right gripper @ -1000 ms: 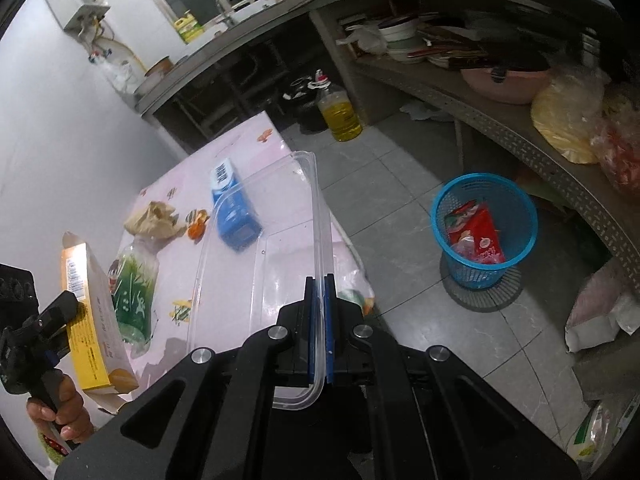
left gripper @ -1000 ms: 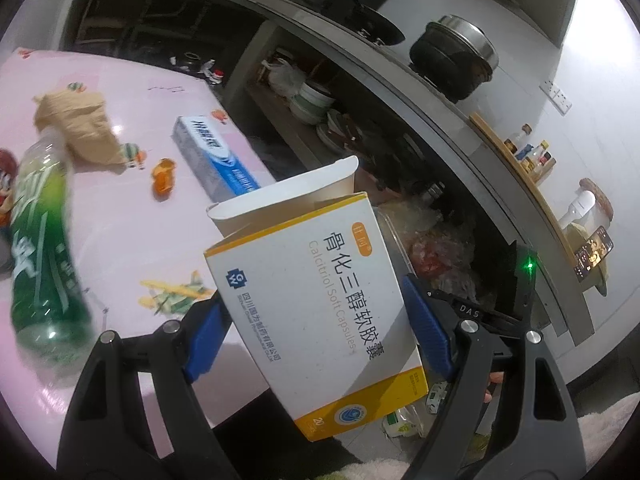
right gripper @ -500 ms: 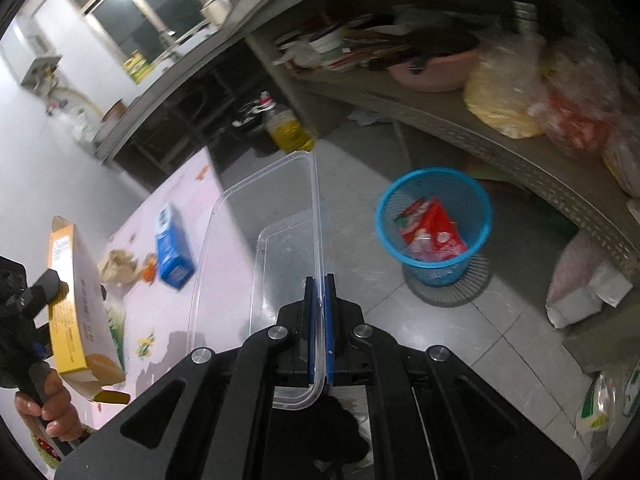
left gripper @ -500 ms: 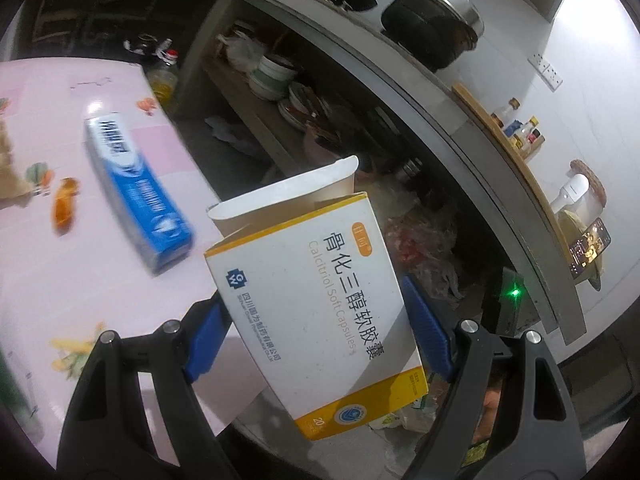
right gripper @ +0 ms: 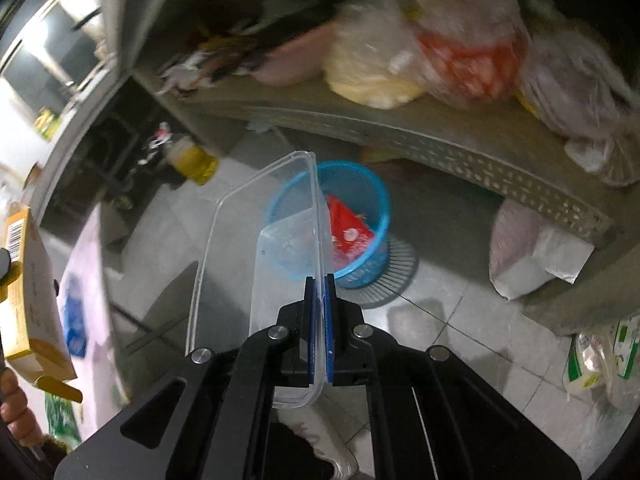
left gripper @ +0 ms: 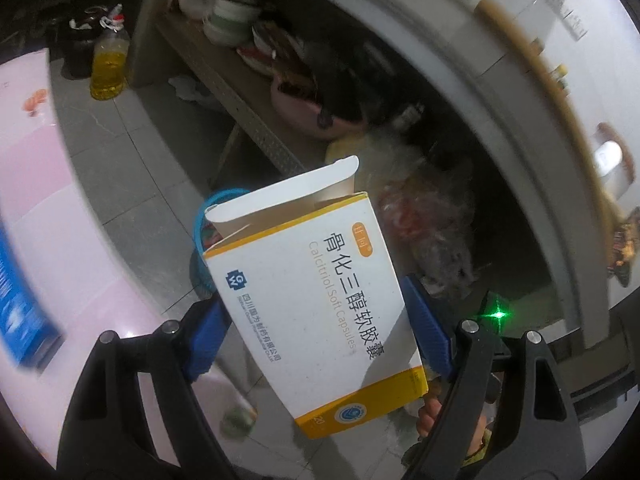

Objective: Collect trash
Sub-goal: 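Carry the medicine box and clear container over to the blue wastebasket, then open both grippers over the wastebasket to drop the box and container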

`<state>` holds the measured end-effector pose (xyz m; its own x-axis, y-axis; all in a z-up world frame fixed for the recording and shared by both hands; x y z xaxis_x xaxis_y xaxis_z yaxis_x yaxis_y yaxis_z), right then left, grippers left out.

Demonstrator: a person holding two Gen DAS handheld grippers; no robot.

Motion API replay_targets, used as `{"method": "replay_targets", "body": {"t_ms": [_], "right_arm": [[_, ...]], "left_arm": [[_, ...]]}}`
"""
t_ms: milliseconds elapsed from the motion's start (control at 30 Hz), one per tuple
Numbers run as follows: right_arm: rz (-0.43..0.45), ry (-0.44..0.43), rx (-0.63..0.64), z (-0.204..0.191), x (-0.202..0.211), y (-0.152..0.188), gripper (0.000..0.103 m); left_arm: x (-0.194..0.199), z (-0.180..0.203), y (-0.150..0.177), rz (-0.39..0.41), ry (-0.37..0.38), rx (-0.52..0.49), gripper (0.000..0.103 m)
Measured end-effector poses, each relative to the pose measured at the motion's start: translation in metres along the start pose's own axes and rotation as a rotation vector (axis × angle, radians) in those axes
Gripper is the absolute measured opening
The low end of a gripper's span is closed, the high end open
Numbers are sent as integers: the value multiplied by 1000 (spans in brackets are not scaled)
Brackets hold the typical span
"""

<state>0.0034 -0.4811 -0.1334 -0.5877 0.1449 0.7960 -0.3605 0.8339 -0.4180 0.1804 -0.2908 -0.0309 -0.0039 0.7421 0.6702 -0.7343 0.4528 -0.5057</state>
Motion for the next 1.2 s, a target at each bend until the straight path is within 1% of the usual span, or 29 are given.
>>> {"method": "replay_targets", "body": {"t_ms": [167, 300, 400, 467, 500, 533, 567, 600, 633, 667, 700, 767, 800, 867, 1100, 1167, 1200], "right_arm": [[-48, 30, -66, 24, -44, -12, 4], [-81, 53, -105, 37, -81, -25, 4], [-94, 68, -133, 39, -107, -38, 4], [-87, 85, -142, 37, -124, -49, 4], [-79, 95, -149, 35, -137, -57, 7], [-65, 107, -148, 33, -149, -65, 11], [-60, 112, -140, 32, -160, -70, 19], [-59, 126, -128, 32, -176, -75, 40], [-56, 142, -117, 32, -188, -77, 46], [-51, 154, -112, 32, -193, -78, 46], [-45, 172, -104, 33, -198, -78, 46], [-40, 176, -108, 36, -199, -74, 46], [-33, 161, -115, 38, -195, -71, 47], [-17, 162, -107, 39, -187, -65, 48], [33, 178, -37, 35, -138, -35, 48], [43, 177, -10, 33, -121, -26, 50], [50, 177, 10, 29, -110, -20, 54]], "left_arm": [[-71, 4, -22, -98, -76, -17, 79], [-123, -3, -41, -169, -138, -2, 79], [-157, -10, -57, -200, -174, 9, 79], [-176, -12, -70, -204, -190, 14, 81], [-185, -16, -76, -204, -201, 24, 84], [-192, -19, -81, -199, -211, 36, 86], [-199, -22, -88, -184, -224, 50, 87], [-201, -24, -89, -175, -233, 57, 88], [-202, -27, -91, -167, -243, 68, 88], [-203, -28, -92, -163, -247, 80, 88], [-200, -30, -91, -154, -236, 102, 88], [-193, -32, -87, -147, -209, 118, 88], [-186, -30, -84, -142, -197, 108, 88], [-176, -28, -83, -124, -197, 90, 88], [-121, -12, -71, -44, -196, 46, 88], [-102, -3, -66, -19, -190, 24, 88], [-87, 4, -60, 0, -176, 7, 88]]}}
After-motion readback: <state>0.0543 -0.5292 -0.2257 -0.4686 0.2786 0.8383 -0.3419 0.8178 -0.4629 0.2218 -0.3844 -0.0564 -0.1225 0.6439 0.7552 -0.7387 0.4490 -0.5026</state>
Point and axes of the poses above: each gripper's, at about its wrist camera, not at the fingertips, and x roughly against the way its jaws point, z to its right, y to its underside, the point moved 2 cm from there along -x, roughly the way its jaws point, and after that the axes turned 1 degree about -x, right-handed, at the moved point
